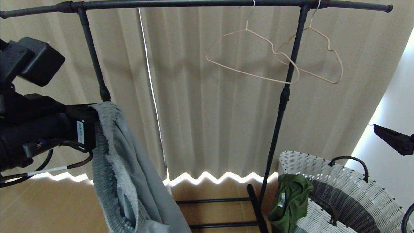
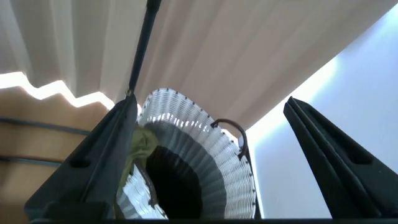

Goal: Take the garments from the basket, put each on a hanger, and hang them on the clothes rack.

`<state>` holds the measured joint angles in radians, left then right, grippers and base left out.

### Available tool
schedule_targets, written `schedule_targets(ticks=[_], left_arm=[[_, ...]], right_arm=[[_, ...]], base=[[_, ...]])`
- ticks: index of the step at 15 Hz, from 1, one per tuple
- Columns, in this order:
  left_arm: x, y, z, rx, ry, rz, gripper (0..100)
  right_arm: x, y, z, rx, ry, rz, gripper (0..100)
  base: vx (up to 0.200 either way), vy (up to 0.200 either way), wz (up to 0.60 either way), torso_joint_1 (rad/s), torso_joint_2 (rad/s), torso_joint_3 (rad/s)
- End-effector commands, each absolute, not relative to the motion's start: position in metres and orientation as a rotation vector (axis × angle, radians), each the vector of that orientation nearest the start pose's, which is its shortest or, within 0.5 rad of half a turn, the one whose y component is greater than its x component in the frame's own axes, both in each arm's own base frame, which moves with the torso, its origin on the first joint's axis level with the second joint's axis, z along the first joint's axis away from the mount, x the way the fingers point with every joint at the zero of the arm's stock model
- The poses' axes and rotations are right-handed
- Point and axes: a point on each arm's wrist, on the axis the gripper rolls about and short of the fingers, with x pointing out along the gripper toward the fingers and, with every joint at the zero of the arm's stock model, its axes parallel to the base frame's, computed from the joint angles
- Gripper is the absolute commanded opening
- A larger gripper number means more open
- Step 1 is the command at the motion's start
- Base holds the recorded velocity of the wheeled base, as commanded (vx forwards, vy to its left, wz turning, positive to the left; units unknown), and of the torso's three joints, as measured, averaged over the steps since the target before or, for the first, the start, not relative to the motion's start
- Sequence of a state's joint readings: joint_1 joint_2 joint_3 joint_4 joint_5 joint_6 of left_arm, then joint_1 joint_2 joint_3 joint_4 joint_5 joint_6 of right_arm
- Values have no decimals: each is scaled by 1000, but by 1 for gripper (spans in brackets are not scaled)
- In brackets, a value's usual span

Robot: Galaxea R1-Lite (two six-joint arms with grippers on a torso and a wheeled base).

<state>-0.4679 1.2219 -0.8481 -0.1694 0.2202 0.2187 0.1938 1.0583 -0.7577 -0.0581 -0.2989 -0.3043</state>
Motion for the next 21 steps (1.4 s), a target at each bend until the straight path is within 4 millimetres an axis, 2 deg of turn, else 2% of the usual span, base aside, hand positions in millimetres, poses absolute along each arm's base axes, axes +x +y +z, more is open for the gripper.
schedule_targets(ticks=[1,13,18,21], left_arm=[[170,-80,259,295,189,-271,0],[168,-80,262,320,139,-297,0],[163,-76,266,332,116,-290,0],[163,-76,267,326,112,-289,0]], right_arm=[[140,21,257,-358,254,-69,100],[141,21,267,-331,218,-51,100],[143,22,264,-338,230,-54,100],[151,24,285,-318,166,-48,100]], base=[[0,0,0,32,-163,-256],[0,0,0,185,-489,-288],[0,0,0,182,-417,-236],[0,0,0,28,-59,-34]])
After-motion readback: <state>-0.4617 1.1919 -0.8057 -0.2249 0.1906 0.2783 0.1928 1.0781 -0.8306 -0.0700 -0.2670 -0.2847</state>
